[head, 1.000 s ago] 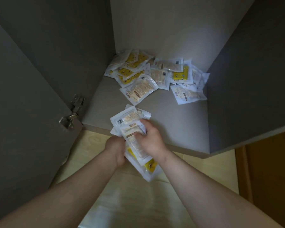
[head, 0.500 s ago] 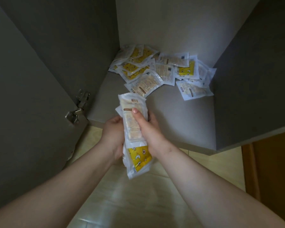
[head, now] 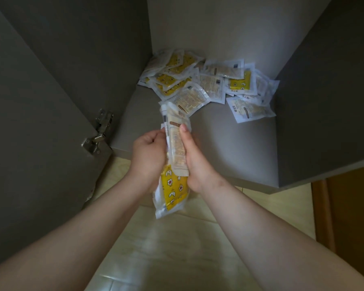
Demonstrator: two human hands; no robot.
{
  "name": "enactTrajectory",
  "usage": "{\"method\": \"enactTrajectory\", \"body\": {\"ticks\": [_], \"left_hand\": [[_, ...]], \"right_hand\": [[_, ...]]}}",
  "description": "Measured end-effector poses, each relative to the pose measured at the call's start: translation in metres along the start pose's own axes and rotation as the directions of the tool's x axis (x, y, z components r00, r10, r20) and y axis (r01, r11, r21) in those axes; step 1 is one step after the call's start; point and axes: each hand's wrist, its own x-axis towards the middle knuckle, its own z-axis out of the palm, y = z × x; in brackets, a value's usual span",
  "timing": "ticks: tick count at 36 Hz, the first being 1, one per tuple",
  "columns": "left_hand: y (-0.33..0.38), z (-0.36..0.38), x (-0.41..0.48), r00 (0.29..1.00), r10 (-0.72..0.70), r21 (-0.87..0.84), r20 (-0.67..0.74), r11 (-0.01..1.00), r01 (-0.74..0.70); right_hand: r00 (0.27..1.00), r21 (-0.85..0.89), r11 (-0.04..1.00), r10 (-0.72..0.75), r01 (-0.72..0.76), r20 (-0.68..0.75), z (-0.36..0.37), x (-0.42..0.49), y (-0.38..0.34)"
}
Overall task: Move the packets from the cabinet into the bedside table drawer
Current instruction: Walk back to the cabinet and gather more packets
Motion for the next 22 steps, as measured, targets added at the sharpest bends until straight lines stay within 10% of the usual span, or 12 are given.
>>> {"method": "enactTrajectory", "body": {"ticks": [10, 22], "left_hand": [[-0.002, -0.006, 0.013, 0.947, 0.201, 0.287, -0.250, 0.950, -0.126], [-0.012, -0.009, 0.011, 0.838, -0.486, -0.292, -0.249, 0.862, 0.414]], "right_hand": [[0.985, -0.134, 0.988, -0.091, 0.071, -0.149, -0.006, -0.003, -0.004], [0.904, -0.358, 0.934, -0.155, 0.002, -0.399, 0.009, -0.026, 0.002]]}}
